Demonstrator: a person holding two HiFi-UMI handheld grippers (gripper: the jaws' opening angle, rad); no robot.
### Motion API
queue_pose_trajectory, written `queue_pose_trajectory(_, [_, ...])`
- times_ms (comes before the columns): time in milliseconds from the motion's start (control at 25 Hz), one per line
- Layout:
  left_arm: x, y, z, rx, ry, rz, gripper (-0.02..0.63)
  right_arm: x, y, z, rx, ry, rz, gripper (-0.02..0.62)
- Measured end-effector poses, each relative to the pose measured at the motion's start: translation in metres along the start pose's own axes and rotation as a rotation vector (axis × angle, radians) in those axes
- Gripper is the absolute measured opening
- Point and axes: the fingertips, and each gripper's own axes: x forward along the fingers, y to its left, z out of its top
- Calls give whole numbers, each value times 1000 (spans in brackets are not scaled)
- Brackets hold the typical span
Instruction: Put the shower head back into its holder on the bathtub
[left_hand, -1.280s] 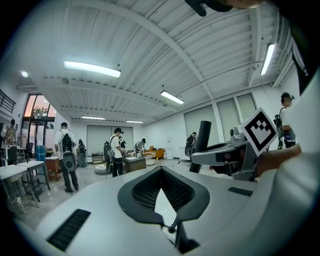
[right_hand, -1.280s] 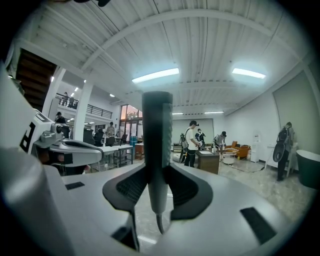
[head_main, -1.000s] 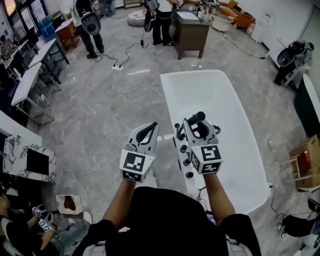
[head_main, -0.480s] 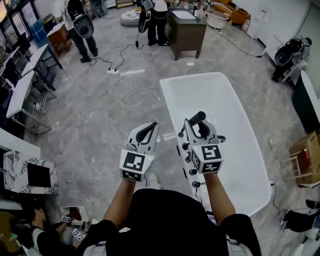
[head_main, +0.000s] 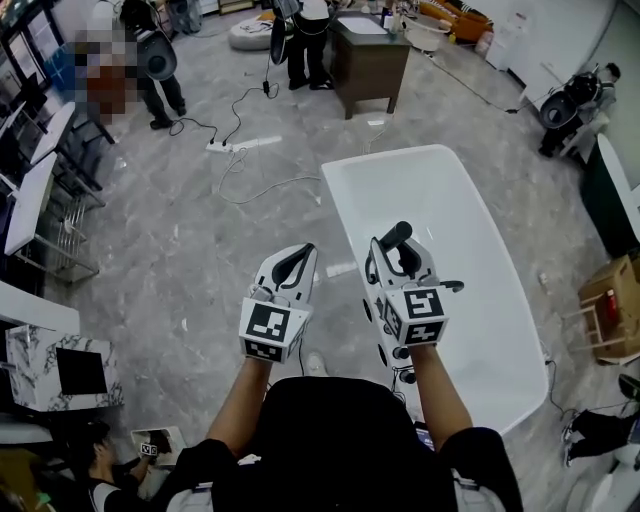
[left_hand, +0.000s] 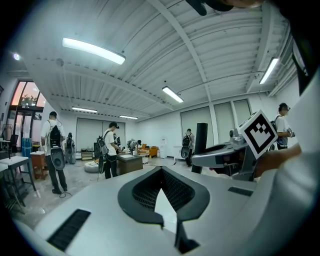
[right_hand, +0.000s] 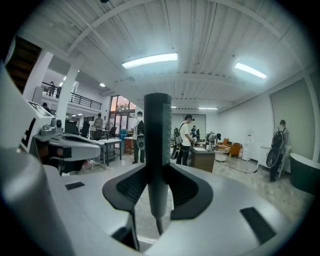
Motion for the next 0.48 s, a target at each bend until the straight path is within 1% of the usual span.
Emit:
queue_pose_trajectory(200, [8, 21, -5, -2, 3, -8, 14, 17, 1, -7, 7, 17, -19, 137])
queue_pose_trajectory(320, [14, 25, -12, -6, 7, -21, 14, 26, 0, -11, 5, 30, -23, 137])
queue_pose_trajectory(480, [22, 26, -12, -3, 48, -37, 14, 34, -2, -13, 8, 37, -33, 137])
